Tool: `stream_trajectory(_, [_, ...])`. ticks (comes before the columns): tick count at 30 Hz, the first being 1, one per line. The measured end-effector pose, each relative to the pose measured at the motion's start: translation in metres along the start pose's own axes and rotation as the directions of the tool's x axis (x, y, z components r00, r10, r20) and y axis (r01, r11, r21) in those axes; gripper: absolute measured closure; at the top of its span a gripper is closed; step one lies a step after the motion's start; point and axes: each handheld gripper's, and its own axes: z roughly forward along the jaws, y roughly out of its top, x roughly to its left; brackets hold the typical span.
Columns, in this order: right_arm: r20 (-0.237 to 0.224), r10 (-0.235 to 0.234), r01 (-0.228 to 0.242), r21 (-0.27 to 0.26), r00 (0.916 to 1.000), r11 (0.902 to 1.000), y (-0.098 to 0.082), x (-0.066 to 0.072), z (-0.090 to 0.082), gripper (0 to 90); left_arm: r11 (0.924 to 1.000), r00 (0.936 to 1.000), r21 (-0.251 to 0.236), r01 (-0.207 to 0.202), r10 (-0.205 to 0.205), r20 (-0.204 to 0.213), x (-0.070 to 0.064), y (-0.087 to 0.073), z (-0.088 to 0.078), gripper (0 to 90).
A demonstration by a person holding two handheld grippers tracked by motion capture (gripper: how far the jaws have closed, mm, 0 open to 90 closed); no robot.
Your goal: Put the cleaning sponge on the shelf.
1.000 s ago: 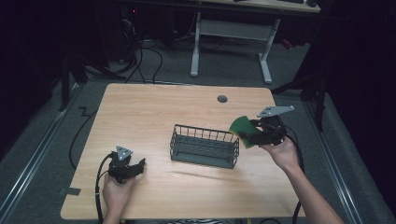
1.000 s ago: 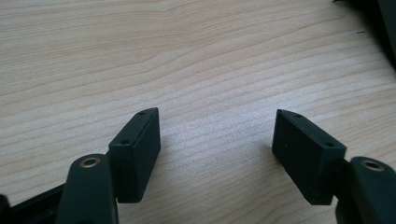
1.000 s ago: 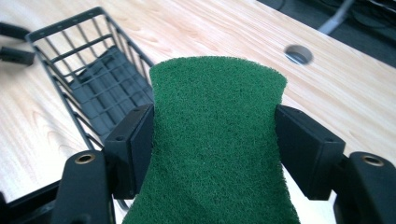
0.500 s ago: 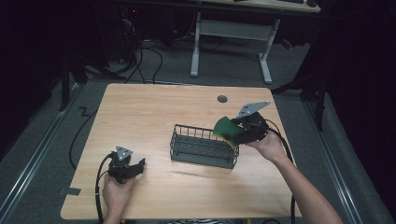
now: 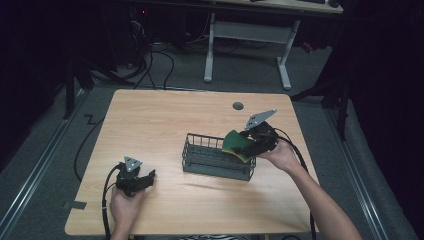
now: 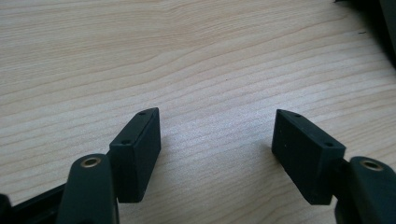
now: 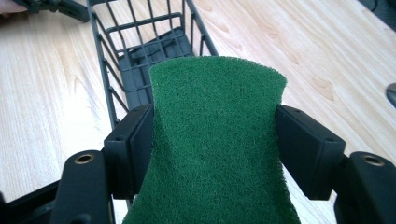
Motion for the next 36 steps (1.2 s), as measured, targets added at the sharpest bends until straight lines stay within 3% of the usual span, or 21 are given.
stream_trajectory(23, [0.018,-0.053,0.053,0.031,0.9984,0.9981,-0.006,0.0,0.008,29.8,1.0,1.0,0.0,-0.001,0.001,0.0,0.0,0.0,0.0,33.0])
stream_trajectory(36, [0.003,-0.065,0.065,0.058,0.9979,0.9962,-0.006,0.005,0.012,31.0,1.0,1.0,0.0,-0.001,0.001,0.0,0.0,0.0,0.0,33.0])
